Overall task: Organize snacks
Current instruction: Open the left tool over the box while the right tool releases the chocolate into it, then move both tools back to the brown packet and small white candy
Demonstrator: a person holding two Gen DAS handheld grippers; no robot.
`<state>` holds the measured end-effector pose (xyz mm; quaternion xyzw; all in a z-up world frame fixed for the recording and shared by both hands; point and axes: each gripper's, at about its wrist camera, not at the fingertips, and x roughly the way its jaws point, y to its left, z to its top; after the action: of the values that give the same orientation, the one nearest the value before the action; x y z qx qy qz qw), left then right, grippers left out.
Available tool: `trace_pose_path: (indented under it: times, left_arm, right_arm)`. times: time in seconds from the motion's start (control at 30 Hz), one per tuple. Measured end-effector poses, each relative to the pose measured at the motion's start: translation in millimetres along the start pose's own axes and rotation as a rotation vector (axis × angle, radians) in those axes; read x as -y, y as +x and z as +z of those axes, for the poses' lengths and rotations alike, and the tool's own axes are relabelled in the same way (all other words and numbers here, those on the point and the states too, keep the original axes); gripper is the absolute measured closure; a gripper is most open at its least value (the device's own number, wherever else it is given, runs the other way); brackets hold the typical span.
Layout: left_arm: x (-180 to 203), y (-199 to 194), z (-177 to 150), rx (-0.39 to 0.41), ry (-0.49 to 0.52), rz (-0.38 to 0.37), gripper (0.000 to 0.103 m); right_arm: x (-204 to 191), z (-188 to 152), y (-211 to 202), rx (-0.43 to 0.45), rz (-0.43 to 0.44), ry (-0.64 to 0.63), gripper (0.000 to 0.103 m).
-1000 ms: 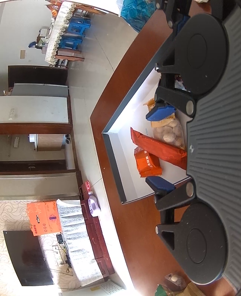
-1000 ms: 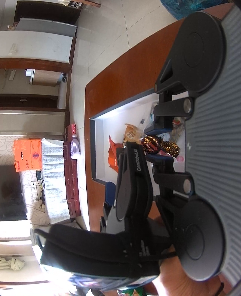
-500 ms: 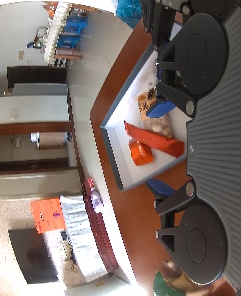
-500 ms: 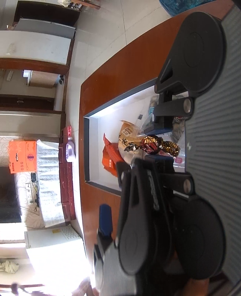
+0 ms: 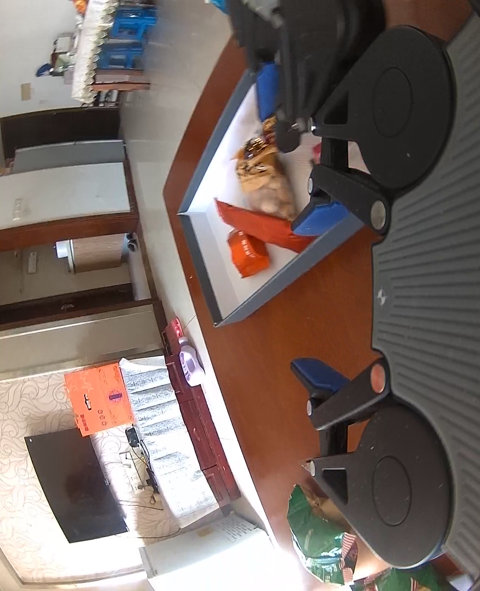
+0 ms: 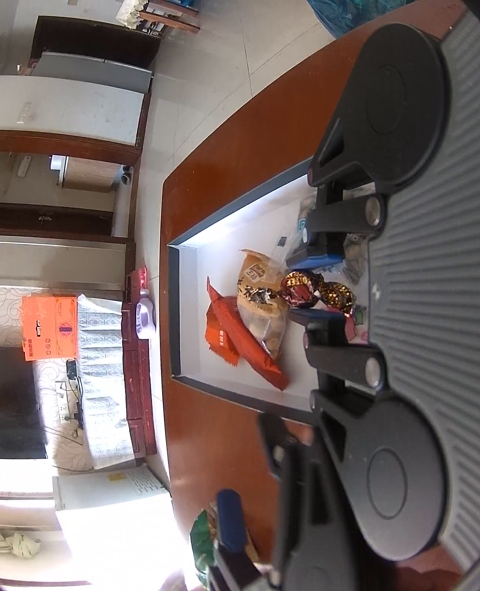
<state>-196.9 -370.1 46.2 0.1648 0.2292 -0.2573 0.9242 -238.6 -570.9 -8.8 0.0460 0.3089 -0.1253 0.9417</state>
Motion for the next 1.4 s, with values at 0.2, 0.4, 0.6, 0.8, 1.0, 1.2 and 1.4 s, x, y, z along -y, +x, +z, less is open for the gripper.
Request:
trace_pose_path:
  times: [0.2, 0.4, 0.6, 0.8, 1.0, 1.2, 1.4]
  left_arm:
    - [3.3, -18.5, -10.7, 0.008, 0.042, -0.007, 0.026]
    - [1.5, -27.5, -16.7, 0.010, 0.066, -0.002, 0.025]
    - [-2.7, -41.0, -23.9, 0.007, 0.074, -0.004, 0.025]
    - [-2.3, -55.4, -31.9, 0.021, 0.101, -0.004, 0.023]
    - [-7.2, -63.4, -35.2, 0.024, 0.093, 0.003, 0.021]
    - [-18.5, -71.9, -38.8, 0.020, 0.054, 0.014, 0.020]
    - [-37.1, -80.3, -45.9, 0.008, -0.007, 0.036, 0.020]
  right_arm:
    - [0.9, -3.1, -3.4, -0.003, 0.004, 0.017, 0.077]
    - [-3.0, -7.9, -8.7, -0.026, 0.015, 0.023, 0.071]
    - [-8.4, -7.9, -22.9, 0.019, -0.018, -0.004, 0.051]
    - [-15.0, -5.7, -40.2, 0.087, -0.023, -0.005, 0.033]
    - [-25.1, -4.3, -58.7, 0.146, 0.007, -0.023, 0.032]
    - [-43.5, -5.2, -64.8, 0.163, 0.041, -0.077, 0.032]
    - [-61.7, -2.0, -66.1, 0.175, 0.084, -0.111, 0.032]
